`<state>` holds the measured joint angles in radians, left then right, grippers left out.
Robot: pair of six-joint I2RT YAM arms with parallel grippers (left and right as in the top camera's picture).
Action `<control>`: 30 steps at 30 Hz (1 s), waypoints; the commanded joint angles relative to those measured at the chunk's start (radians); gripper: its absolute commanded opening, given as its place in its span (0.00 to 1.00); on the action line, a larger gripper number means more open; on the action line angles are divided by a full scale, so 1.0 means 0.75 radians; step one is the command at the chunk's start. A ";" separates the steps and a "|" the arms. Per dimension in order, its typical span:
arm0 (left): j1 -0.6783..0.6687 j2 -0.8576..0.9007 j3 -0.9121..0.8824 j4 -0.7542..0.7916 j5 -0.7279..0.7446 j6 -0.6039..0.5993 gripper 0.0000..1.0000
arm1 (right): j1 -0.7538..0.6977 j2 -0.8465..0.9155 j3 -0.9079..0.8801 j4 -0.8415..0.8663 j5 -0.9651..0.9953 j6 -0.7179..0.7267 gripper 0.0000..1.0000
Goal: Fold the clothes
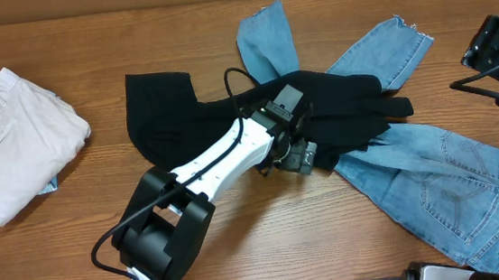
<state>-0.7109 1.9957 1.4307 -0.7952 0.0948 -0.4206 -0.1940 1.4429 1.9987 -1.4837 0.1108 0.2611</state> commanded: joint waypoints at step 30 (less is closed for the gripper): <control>-0.173 -0.054 0.016 0.174 -0.203 0.069 0.74 | -0.005 0.017 -0.003 0.007 0.000 0.005 0.74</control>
<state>-0.8112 1.9957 1.4311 -0.6830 -0.0921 -0.3626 -0.1947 1.4525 1.9987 -1.4837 0.1108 0.2611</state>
